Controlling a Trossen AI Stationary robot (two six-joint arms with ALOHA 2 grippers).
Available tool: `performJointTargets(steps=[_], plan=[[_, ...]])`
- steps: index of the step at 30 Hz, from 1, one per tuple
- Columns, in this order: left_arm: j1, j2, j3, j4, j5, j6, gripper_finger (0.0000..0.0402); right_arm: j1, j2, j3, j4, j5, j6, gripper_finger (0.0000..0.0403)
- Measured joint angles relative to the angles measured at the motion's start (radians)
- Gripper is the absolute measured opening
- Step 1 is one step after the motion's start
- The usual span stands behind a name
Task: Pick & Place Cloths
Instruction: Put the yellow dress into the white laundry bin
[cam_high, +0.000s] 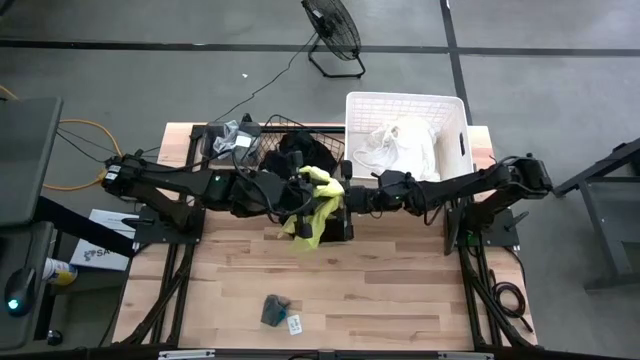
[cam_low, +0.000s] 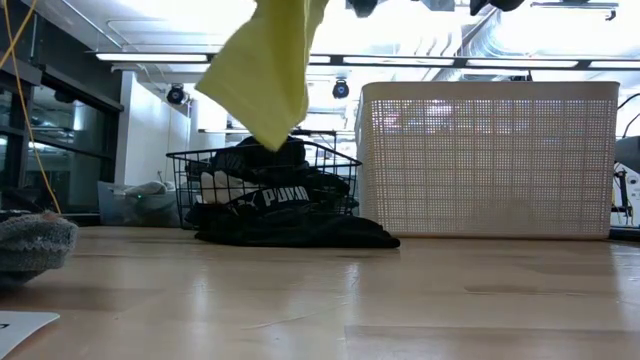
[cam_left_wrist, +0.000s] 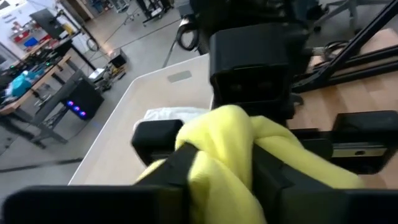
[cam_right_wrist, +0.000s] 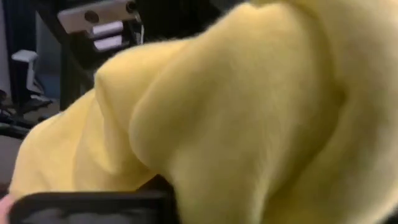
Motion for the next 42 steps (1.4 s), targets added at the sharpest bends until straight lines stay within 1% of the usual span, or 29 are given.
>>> performJointTargets(steps=[2,5,8,10,15,22,27,32,37,40,42], plan=[[0.001,0.0,0.0,-0.015,-0.011,-0.001,0.0129,0.0,-0.005,0.0,-0.026,0.019,0.002,0.0075],[0.002,0.0,0.0,-0.03,-0.032,0.0,0.0176,0.002,-0.017,0.0,-0.07,0.036,0.003,0.0074],[0.002,-0.003,0.001,-0.035,-0.047,0.0,0.0207,0.003,-0.026,0.0,-0.107,0.048,0.024,0.0074],[0.002,-0.01,0.001,-0.042,-0.075,0.0,0.0217,0.003,-0.041,0.0,-0.151,0.067,0.039,0.0074],[0.003,-0.05,0.004,-0.064,-0.133,-0.002,0.0223,0.004,-0.075,0.0,-0.23,0.143,0.045,0.0074],[0.003,-0.125,0.003,-0.145,-0.134,-0.037,0.0224,0.004,-0.132,0.0,-0.283,0.196,0.048,0.0074],[0.002,-0.19,0.003,-0.304,-0.136,-0.156,0.0224,0.003,-0.181,0.0,-0.327,0.235,0.049,0.0074],[0.002,-0.224,0.002,-0.47,-0.138,-0.306,0.0225,0.002,-0.239,0.0,-0.349,0.321,0.033,0.0074],[0.002,-0.23,0.001,-0.636,-0.137,-0.435,0.0225,0.0,-0.308,0.0,-0.368,0.416,-0.019,0.0074],[0.001,-0.231,-0.008,-0.7,-0.14,-0.501,0.0225,-0.008,-0.355,0.0,-0.371,0.473,-0.041,0.0074],[0.001,-0.231,-0.035,-0.705,-0.141,-0.522,0.0225,-0.014,-0.386,0.0,-0.388,0.509,-0.056,0.0074]])
